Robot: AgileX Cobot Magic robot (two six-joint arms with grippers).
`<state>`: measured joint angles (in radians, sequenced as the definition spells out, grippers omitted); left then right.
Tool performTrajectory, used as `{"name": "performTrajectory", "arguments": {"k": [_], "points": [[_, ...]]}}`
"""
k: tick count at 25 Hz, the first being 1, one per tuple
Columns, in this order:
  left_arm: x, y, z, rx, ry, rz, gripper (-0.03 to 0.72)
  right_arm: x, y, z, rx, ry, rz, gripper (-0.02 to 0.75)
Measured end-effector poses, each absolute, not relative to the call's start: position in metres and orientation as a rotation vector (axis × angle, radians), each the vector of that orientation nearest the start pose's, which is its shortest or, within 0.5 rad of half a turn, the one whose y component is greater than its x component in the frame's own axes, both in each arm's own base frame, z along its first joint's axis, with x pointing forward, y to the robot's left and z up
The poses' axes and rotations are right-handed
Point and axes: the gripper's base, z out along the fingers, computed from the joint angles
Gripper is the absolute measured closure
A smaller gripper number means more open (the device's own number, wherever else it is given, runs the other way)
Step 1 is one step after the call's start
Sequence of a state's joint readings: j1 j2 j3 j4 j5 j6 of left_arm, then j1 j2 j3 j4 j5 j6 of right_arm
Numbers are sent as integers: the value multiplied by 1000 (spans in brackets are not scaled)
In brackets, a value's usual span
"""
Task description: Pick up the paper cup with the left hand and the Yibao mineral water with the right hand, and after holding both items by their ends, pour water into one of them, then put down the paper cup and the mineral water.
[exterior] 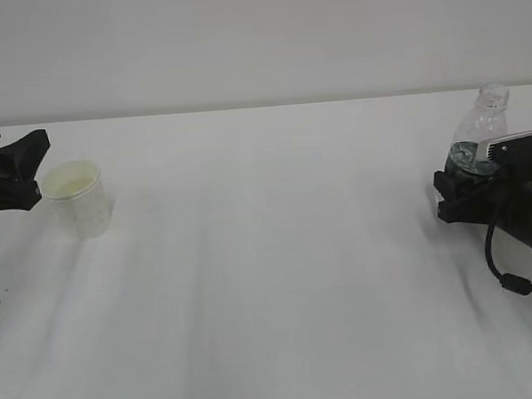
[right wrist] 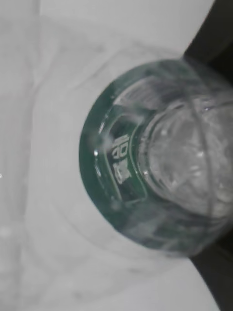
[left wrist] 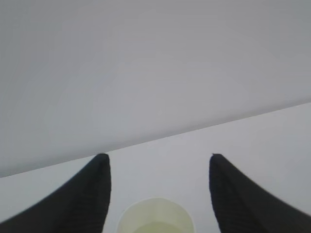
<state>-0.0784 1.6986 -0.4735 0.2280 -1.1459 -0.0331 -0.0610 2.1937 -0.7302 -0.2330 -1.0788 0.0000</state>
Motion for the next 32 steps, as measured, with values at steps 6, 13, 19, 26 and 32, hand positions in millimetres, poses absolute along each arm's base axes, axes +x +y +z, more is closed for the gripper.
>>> {"name": "performTrajectory", "arguments": {"k": [6, 13, 19, 26, 32], "points": [[286, -41, 179, 273, 1553, -175, 222, 351, -3, 60, -190, 1868, 75, 283], [286, -41, 179, 275, 1555, -176, 222, 351, -3, 60, -190, 1868, 76, 283], [286, -41, 179, 275, 1555, -176, 223, 351, -3, 60, -190, 1868, 76, 283], [286, -42, 179, 277, 1555, -177, 223, 351, -3, 60, -190, 1868, 76, 225], [286, -42, 179, 280, 1554, -178, 227, 352, -3, 60, -190, 1862, 76, 185]]}}
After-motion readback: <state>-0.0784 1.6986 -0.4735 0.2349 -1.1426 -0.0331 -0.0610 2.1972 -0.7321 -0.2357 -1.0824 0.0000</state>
